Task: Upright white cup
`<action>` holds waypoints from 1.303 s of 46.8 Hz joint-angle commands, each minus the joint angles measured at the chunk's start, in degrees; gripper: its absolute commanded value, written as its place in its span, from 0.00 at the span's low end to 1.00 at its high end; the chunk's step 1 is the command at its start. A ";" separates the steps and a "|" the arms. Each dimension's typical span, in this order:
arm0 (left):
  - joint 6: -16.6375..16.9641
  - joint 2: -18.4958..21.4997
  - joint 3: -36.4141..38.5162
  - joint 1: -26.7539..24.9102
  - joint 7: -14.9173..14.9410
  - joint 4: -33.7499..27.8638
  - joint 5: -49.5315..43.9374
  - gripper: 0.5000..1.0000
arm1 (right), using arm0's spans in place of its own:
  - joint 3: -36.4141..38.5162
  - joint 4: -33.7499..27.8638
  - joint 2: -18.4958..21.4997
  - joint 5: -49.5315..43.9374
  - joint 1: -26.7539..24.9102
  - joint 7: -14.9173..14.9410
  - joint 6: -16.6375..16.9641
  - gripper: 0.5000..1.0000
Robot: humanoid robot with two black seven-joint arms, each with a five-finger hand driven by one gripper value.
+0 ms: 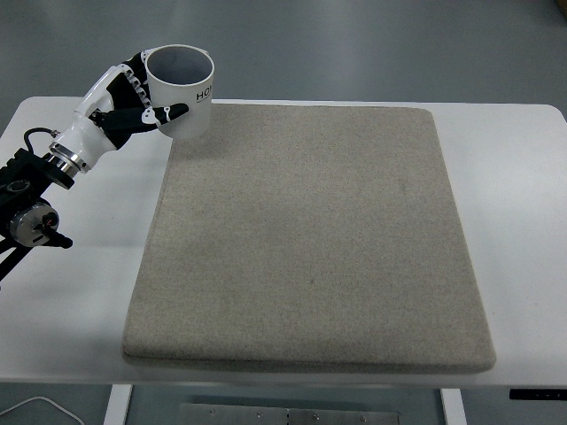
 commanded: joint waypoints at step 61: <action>0.03 -0.27 0.01 0.80 -0.23 -0.48 0.00 0.03 | 0.00 0.00 0.00 0.00 0.00 0.00 0.00 0.86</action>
